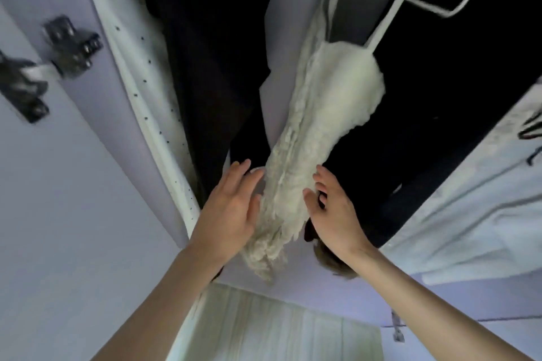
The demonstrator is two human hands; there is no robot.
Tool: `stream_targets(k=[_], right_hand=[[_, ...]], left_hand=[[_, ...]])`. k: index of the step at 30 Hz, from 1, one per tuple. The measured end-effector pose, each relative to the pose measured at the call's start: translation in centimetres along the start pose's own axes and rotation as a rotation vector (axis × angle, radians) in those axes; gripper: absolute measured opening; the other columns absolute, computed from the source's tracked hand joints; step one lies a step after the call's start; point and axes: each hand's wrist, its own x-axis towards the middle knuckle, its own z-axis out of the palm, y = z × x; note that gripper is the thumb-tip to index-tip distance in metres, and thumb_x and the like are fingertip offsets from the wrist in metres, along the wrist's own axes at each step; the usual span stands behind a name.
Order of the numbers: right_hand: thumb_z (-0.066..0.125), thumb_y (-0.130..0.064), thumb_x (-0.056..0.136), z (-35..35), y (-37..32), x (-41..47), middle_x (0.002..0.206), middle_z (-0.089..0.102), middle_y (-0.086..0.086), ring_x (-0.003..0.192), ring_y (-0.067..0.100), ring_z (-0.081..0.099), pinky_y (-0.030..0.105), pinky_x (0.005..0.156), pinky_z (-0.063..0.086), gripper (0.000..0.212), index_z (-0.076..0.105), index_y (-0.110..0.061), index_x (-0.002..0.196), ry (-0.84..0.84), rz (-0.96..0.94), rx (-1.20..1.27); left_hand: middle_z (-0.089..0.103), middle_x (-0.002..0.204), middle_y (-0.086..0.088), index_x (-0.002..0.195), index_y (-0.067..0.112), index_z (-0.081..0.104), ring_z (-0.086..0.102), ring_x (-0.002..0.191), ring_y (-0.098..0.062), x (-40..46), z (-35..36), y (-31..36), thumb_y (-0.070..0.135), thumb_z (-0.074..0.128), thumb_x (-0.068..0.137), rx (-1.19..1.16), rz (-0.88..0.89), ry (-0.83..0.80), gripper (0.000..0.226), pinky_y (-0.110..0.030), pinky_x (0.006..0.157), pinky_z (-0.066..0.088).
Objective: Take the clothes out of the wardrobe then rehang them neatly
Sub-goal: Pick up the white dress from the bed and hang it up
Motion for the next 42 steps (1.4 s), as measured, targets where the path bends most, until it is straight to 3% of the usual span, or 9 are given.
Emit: stream_targets(k=[4, 9, 14, 20, 23, 29, 33, 38, 42], right_hand=[[0.046, -0.021, 0.096, -6.3, -8.0, 1.3, 0.146, 0.036, 0.001, 0.134, 0.012, 0.034, 0.027, 0.111, 0.03, 0.053, 0.026, -0.016, 0.145, 0.117, -0.122, -0.015], [0.046, -0.015, 0.096, -12.7, -15.4, 1.8, 0.135, 0.045, 0.003, 0.124, 0.016, 0.041, 0.012, 0.1, 0.028, 0.042, 0.041, -0.01, 0.137, 0.367, -0.387, -0.221], [0.054, -0.014, 0.087, -15.8, -18.4, 3.1, 0.103, 0.055, 0.012, 0.091, 0.021, 0.045, 0.039, 0.076, 0.045, 0.032, 0.059, -0.006, 0.117, 0.722, -0.55, -0.448], [0.046, -0.022, 0.096, -16.8, -20.5, 6.7, 0.138, 0.041, 0.018, 0.125, 0.033, 0.04, 0.041, 0.096, 0.037, 0.054, 0.027, -0.002, 0.143, 0.409, -0.105, -0.492], [0.041, -0.012, 0.096, -17.0, -20.4, 7.4, 0.123, 0.055, 0.021, 0.115, 0.035, 0.051, 0.037, 0.089, 0.042, 0.038, 0.041, -0.003, 0.133, 0.293, -0.021, -0.349], [0.038, -0.015, 0.098, -15.2, -20.4, 7.9, 0.106, 0.067, 0.014, 0.101, 0.031, 0.061, 0.029, 0.081, 0.046, 0.028, 0.054, -0.007, 0.12, 0.195, -0.123, -0.157], [0.036, -0.015, 0.098, -13.0, -21.0, 8.5, 0.098, 0.067, 0.016, 0.092, 0.032, 0.064, 0.041, 0.08, 0.051, 0.027, 0.054, -0.005, 0.116, 0.171, -0.205, -0.127], [0.038, -0.014, 0.098, -10.2, -22.5, 9.4, 0.077, 0.06, 0.008, 0.067, 0.022, 0.057, 0.024, 0.061, 0.038, 0.024, 0.051, -0.001, 0.112, 0.152, -0.232, -0.134], [0.038, -0.016, 0.098, -8.6, -23.0, 9.4, 0.086, 0.056, 0.011, 0.082, 0.025, 0.056, 0.022, 0.069, 0.036, 0.03, 0.049, 0.003, 0.119, 0.148, -0.244, -0.116]], left_hand=[[0.043, 0.141, -0.017, 0.133, 0.009, 0.048, 0.036, 0.134, -0.031, 4.4, -7.0, 5.2, 0.027, 0.032, 0.092, 0.1, 0.145, 0.048, 0.047, -0.048, 0.104, 0.039], [0.042, 0.142, -0.014, 0.132, 0.007, 0.05, 0.033, 0.136, -0.026, 9.1, -15.9, 10.9, 0.023, 0.035, 0.094, 0.165, 0.285, 0.245, 0.044, -0.04, 0.109, 0.029], [0.042, 0.14, -0.017, 0.129, 0.004, 0.052, 0.032, 0.136, -0.029, 11.6, -22.1, 14.9, 0.006, 0.047, 0.089, 0.226, 0.45, 0.441, 0.04, -0.05, 0.105, 0.036], [0.02, 0.151, -0.018, 0.143, 0.01, 0.028, 0.013, 0.141, -0.035, 13.7, -27.8, 17.8, 0.001, 0.046, 0.087, 0.371, 0.49, 0.637, 0.059, -0.054, 0.113, 0.018], [0.008, 0.154, -0.019, 0.147, 0.012, 0.017, 0.003, 0.141, -0.039, 15.1, -29.6, 17.9, 0.008, 0.047, 0.091, 0.481, 0.396, 0.602, 0.063, -0.055, 0.113, 0.009], [-0.008, 0.154, -0.018, 0.149, 0.02, 0.001, -0.008, 0.141, -0.038, 17.0, -30.9, 16.3, 0.016, 0.057, 0.088, 0.508, 0.302, 0.464, 0.083, -0.052, 0.113, 0.004], [-0.008, 0.155, -0.016, 0.149, 0.022, 0.004, -0.006, 0.141, -0.037, 17.0, -31.1, 15.8, 0.013, 0.057, 0.087, 0.516, 0.323, 0.458, 0.082, -0.05, 0.114, 0.006], [-0.011, 0.154, -0.011, 0.149, 0.025, 0.002, -0.008, 0.142, -0.033, 16.9, -31.5, 15.7, 0.012, 0.057, 0.086, 0.507, 0.329, 0.44, 0.084, -0.047, 0.114, 0.006], [-0.01, 0.155, -0.011, 0.148, 0.026, 0.0, -0.007, 0.142, -0.032, 16.8, -31.9, 15.3, 0.014, 0.059, 0.085, 0.548, 0.316, 0.403, 0.088, -0.047, 0.114, 0.005]])
